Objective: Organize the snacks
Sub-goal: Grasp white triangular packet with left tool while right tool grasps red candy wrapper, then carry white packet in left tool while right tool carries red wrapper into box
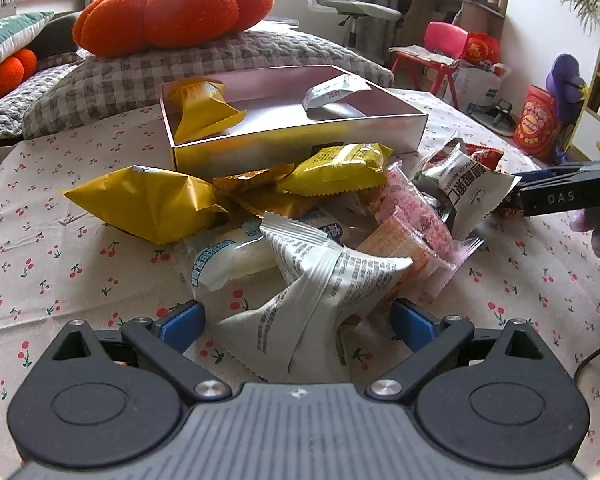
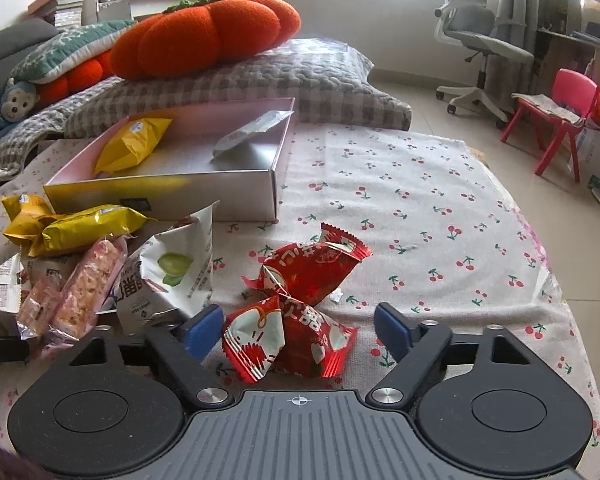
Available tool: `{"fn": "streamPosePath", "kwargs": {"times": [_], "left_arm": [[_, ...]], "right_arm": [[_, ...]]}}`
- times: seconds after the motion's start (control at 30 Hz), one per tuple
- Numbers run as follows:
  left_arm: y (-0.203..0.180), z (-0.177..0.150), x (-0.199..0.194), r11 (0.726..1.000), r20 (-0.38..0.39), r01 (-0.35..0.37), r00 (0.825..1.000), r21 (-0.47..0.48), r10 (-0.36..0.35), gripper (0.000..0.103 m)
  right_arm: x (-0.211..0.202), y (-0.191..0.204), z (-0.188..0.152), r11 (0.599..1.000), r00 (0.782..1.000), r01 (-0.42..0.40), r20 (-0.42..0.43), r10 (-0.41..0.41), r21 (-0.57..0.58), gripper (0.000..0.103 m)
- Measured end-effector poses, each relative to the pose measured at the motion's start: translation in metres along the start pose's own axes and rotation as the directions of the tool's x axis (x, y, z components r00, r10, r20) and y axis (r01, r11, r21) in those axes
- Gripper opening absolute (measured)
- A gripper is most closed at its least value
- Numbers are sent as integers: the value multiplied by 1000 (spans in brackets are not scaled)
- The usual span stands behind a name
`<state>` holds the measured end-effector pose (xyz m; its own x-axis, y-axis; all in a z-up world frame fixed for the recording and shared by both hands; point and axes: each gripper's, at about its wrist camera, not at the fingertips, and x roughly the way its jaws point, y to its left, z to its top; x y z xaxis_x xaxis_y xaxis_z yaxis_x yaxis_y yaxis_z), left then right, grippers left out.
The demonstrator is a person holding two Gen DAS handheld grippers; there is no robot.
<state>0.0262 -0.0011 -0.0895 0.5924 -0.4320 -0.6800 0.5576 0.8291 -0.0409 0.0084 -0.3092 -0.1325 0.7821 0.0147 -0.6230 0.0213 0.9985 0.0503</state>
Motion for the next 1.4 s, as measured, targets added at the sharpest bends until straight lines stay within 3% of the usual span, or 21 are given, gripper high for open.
{"fn": "streamPosePath", "kwargs": {"times": [0.27,0.43,0.5,0.6,0.77,0.97,1.4], "left_arm": [[1,2,2,1000,-9,15,1000,10,-15,98],[0,3,1,1000,-14,18,1000,7,-18,90],[0,4,1,1000,-12,15,1000,8,-15,83],[-2,6,0,1000,-10,17,1000,22,-17,64],[-11,6,-2,997,-1,25,1000,71,-25,42],[-14,8,-4,997,6,22,1000,75,-23,36],[-19,12,-19,996,5,70,997,47,-71,34]], "right_arm": [[6,6,4,1000,1000,5,-20,-5,-5,61],[5,9,6,1000,1000,16,-12,-16,-22,53],[4,9,7,1000,1000,12,-9,-12,-23,45],[3,10,8,1000,1000,14,-9,-14,-24,44],[-1,11,9,999,1000,20,-3,-20,-29,42],[-8,12,12,1000,1000,9,-5,-9,-19,40],[-25,13,20,1000,1000,-3,-7,3,-5,39]]}}
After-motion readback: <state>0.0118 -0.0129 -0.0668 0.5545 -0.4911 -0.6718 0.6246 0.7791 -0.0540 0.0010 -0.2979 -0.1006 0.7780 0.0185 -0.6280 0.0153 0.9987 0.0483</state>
